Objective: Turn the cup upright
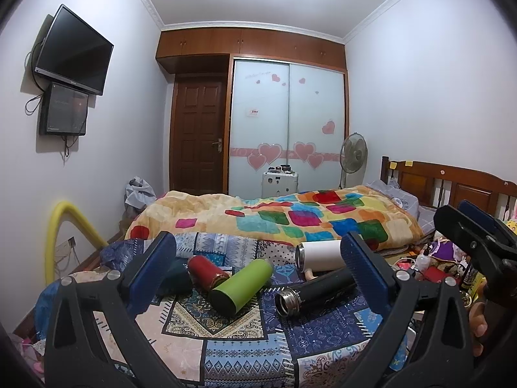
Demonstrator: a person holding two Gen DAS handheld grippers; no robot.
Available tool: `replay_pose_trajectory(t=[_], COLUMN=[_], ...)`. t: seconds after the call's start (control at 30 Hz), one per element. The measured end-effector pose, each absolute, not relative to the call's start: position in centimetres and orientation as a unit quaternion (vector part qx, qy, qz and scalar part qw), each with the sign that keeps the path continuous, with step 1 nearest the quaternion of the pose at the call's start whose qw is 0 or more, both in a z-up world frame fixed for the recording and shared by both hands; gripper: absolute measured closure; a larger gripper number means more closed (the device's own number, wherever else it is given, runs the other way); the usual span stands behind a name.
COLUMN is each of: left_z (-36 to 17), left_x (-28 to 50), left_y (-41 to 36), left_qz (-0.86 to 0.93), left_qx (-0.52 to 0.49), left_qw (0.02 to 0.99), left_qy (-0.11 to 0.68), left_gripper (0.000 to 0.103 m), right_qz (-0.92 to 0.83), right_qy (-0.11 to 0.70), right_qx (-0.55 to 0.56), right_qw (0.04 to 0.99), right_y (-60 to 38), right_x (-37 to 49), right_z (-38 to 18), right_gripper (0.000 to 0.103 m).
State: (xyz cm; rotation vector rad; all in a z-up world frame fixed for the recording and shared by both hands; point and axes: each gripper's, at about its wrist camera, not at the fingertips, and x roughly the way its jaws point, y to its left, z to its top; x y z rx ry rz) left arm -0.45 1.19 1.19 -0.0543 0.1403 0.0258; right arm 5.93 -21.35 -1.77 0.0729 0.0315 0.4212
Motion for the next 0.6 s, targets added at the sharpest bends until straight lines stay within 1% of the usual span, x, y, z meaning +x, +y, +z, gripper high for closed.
replay_pose_trajectory(t=[0.03,0.6], left_z=[0.42,0.09], left_x=[-0.01,0.17], left_y=[0.81,0.94], left_qz=[0.013,0.012], left_qx=[-0.026,-0.026], left_qw=[0.997,0.997], left_qy=[0.071,0.071], left_gripper=[0.000,0.000], right_qz=[0.210,0.210], right_qy=[0.016,0.012], right_qx=[0.036,0.033], right_qw=[0.977,0.977], right_y=[-21.35,-21.23], right_x=[5.93,5.75], right_z=[-1.79,-1.85], right_gripper=[0.000,0.000])
